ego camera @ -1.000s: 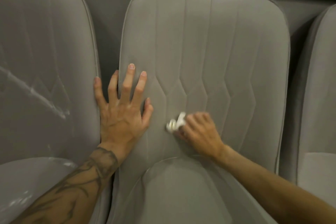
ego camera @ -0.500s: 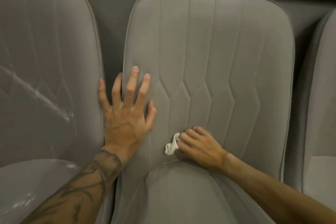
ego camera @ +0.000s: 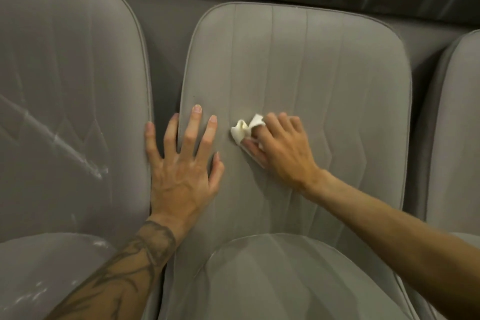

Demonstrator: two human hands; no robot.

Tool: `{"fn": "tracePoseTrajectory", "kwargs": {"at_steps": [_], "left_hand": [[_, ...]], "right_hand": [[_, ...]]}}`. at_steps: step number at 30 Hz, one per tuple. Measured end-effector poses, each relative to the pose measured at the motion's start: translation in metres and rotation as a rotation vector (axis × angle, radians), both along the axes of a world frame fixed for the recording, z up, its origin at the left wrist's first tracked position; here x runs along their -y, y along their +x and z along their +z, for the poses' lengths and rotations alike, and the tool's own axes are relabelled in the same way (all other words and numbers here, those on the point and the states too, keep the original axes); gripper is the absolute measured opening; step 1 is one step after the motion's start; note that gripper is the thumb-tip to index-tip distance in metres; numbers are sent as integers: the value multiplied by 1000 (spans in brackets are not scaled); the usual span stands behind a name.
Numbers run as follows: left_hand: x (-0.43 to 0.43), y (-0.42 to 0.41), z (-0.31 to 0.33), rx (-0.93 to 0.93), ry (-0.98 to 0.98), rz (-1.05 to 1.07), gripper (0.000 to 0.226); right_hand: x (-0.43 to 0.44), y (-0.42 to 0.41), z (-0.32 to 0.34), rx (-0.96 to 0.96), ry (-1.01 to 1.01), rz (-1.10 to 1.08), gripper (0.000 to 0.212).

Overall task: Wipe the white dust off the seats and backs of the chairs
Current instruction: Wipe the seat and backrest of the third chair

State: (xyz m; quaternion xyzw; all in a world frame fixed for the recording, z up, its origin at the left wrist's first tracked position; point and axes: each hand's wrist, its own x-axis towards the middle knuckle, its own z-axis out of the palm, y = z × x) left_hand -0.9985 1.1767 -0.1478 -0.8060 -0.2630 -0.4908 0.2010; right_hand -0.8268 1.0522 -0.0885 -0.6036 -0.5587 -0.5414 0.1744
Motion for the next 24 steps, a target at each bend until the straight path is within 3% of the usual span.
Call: {"fn": "tracePoseTrajectory", "kwargs": {"at_steps": [3, 6, 9, 13, 19, 22, 24], "left_hand": [[-1, 0, 1, -3, -3, 0, 63], [-3, 0, 0, -4, -2, -5, 63], [-2, 0, -1, 0, -4, -12, 63], [-2, 1, 0, 1, -6, -13, 64], [-2, 0, 1, 4, -10, -19, 63], [-1, 0, -1, 4, -12, -26, 62], [-1, 0, 0, 8, -7, -24, 62]], "right_hand": [[-20, 20, 67, -34, 201, -77, 33], [-39, 24, 117, -200, 352, -206, 37], [-34, 4, 68, -236, 330, -148, 33], [-2, -7, 2, -22, 15, -45, 32], [-37, 28, 108, -128, 350, -153, 36], [-40, 20, 60, -151, 396, -137, 32], [-25, 8, -13, -116, 283, -64, 28]]}}
